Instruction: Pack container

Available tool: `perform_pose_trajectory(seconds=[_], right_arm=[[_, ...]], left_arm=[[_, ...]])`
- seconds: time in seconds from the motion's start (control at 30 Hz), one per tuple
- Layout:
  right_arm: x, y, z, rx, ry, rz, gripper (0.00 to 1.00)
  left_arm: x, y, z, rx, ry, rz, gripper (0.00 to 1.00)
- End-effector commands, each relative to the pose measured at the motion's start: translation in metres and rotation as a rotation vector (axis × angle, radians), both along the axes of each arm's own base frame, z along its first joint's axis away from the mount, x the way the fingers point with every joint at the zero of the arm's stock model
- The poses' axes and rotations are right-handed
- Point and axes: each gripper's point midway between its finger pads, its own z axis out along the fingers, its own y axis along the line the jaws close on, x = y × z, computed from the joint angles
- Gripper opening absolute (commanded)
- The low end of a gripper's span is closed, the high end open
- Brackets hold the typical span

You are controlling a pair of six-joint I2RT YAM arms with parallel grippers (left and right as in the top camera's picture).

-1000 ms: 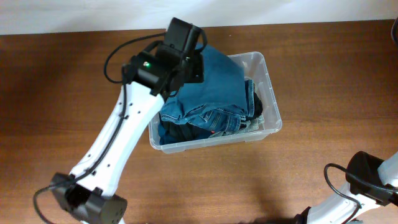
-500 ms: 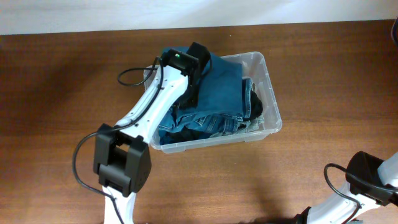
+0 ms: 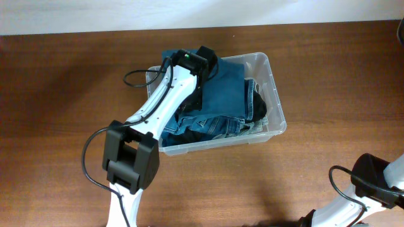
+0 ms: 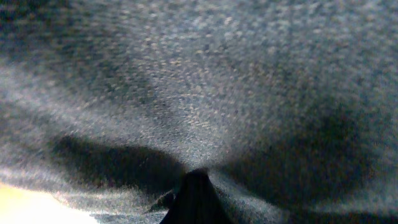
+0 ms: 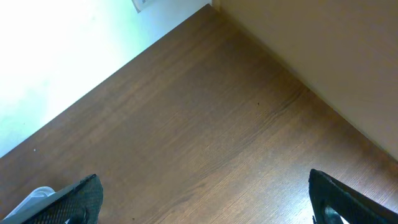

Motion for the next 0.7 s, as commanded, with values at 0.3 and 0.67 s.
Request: perform_pose_trajectory(seconds=[0.3,0.67], right_arm=[[-0.005,0.0,0.003,-0.005,-0.001,-0.006,0.98],[-0.005,0.0,0.003,-0.005,-0.001,-0.006,0.98]], left_arm=[[0.032,-0.006,0.222,-0.282,-0.696,0.041,0.0],[0.084,-0.026,0.115,-0.179,-0.562,0.048,0.0]])
